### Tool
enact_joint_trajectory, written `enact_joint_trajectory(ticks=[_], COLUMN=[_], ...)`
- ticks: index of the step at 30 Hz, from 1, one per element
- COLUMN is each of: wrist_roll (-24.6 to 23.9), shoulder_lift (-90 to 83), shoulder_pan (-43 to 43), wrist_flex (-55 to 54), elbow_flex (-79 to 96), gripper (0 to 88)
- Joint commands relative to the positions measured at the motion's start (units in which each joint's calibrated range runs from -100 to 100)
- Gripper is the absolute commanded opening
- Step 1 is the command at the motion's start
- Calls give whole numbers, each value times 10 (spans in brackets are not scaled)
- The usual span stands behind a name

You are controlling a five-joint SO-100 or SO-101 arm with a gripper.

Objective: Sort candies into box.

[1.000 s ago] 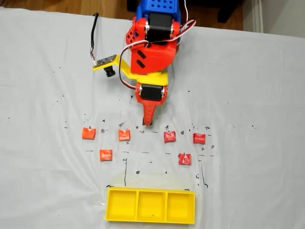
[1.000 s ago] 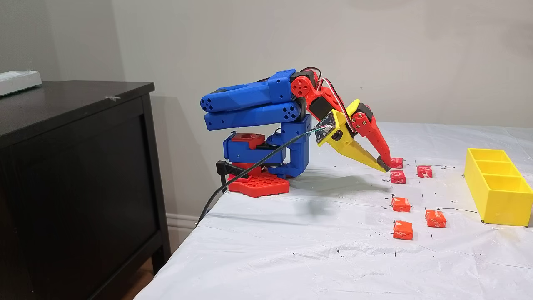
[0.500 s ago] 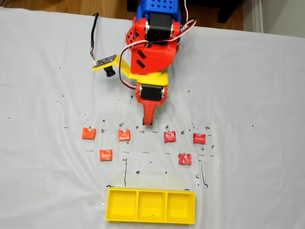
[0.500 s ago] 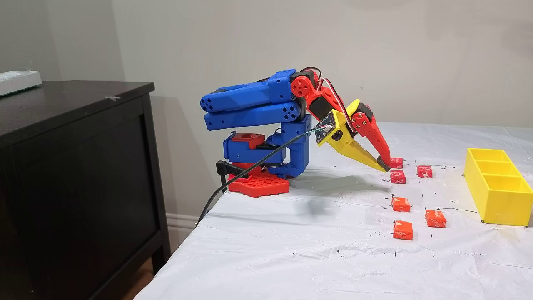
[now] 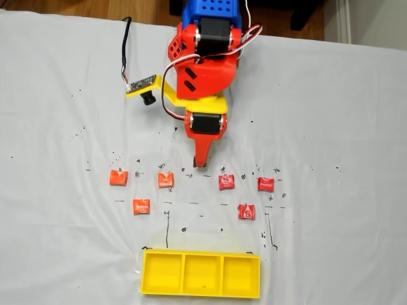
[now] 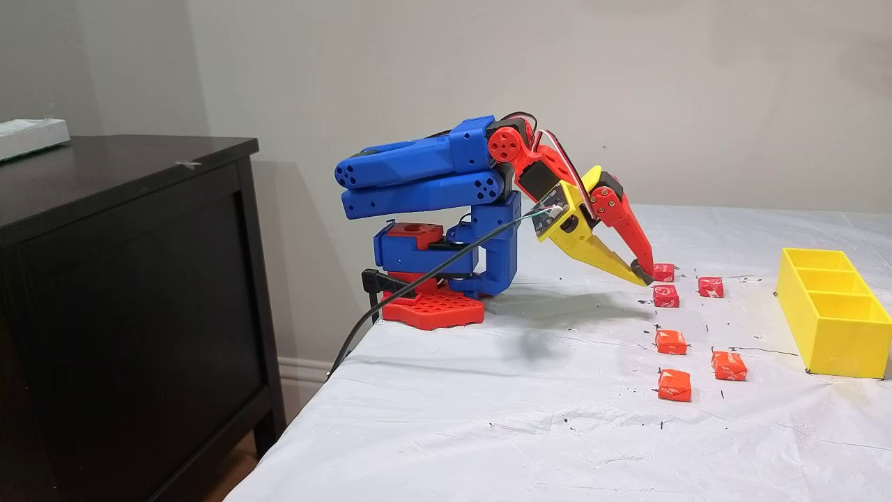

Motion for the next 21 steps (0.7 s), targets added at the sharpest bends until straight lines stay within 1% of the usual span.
enact_joint_trajectory(ticks=[1, 3, 6, 9, 13, 16, 21], wrist_roll=[8, 9, -1, -9, -21, -27, -36], shoulder_lift=[-9, -9, -9, 19, 176, 299, 350], shoulder_pan=[-10, -11, -35, -50, -58, -70, -105], wrist_flex=[23, 52, 86, 96, 77, 108, 141], elbow_flex=[-38, -73, -123, -170, -283, -401, -476], gripper=[1, 1, 0, 0, 0, 0, 0])
